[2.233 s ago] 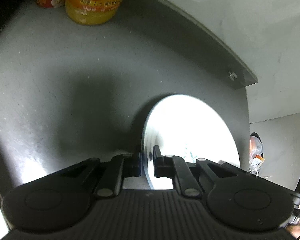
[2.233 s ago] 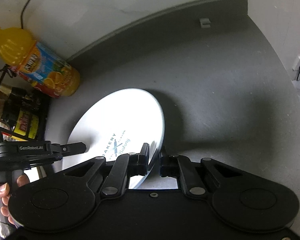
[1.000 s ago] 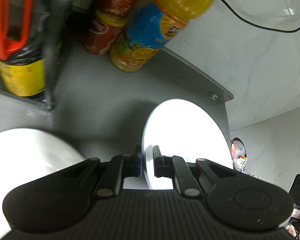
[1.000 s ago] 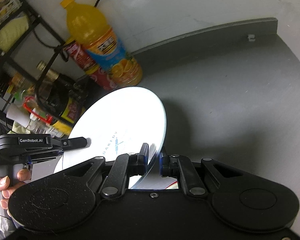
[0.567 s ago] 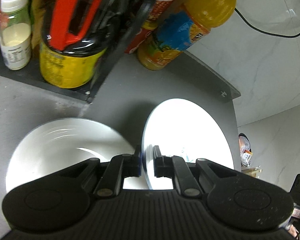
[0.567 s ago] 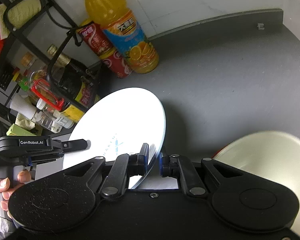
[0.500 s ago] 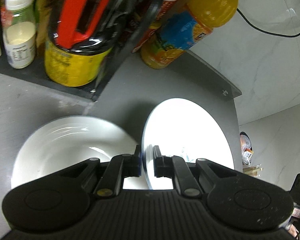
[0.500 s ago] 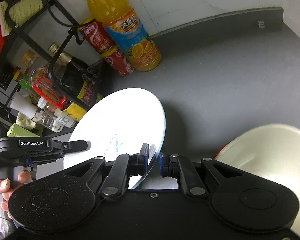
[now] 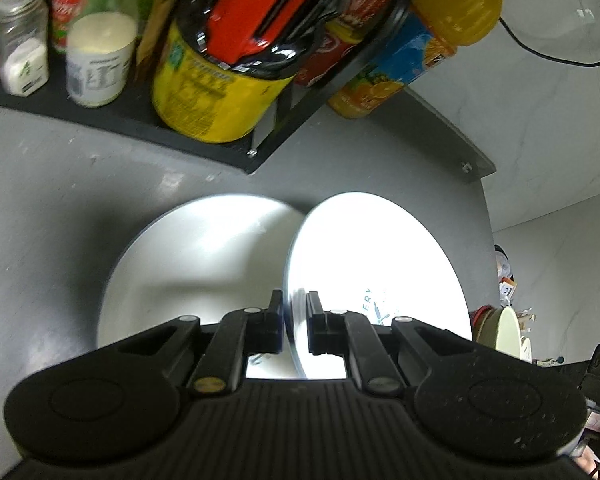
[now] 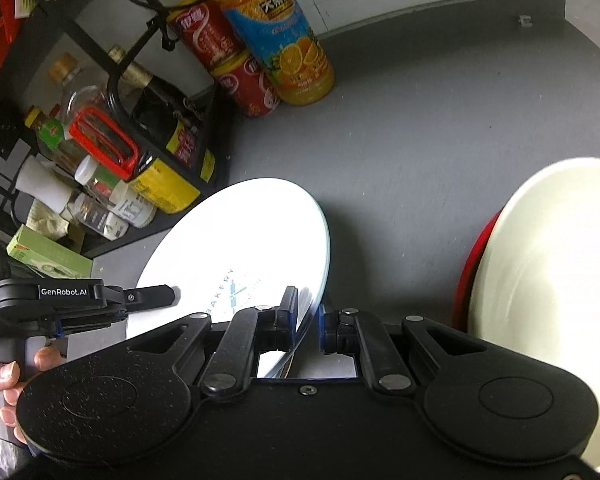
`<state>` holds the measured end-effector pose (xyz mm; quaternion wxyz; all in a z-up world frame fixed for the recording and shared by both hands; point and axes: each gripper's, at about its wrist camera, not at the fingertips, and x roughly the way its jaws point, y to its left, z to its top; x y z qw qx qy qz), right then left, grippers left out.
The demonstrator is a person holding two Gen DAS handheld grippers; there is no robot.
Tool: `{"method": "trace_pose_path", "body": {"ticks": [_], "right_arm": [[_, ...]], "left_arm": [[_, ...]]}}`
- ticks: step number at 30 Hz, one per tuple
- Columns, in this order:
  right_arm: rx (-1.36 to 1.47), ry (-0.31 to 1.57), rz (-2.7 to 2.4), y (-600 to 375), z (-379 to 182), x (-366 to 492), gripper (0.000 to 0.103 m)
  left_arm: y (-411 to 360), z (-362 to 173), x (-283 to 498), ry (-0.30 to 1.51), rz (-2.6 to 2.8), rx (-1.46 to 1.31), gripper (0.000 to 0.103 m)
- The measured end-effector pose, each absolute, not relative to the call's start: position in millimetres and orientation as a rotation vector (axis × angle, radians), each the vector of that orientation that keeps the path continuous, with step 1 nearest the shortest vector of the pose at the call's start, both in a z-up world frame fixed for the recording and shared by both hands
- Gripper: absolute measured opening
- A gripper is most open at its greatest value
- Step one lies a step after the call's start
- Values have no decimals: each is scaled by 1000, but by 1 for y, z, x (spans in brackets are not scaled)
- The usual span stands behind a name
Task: Organize plates and bowls
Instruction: 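Lower the 'BAKERY' plate onto the 'Sweet' plate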
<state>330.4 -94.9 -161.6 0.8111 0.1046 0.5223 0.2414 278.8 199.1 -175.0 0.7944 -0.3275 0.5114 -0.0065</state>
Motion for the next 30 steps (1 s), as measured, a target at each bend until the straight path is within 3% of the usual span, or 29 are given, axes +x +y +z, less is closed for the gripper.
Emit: {"method": "trace_pose_path", "body": {"ticks": [30], "right_arm": [[58, 1100, 493, -57, -173, 311, 8]], "left_arm": [[217, -221, 247, 1185, 58, -751, 14]]}}
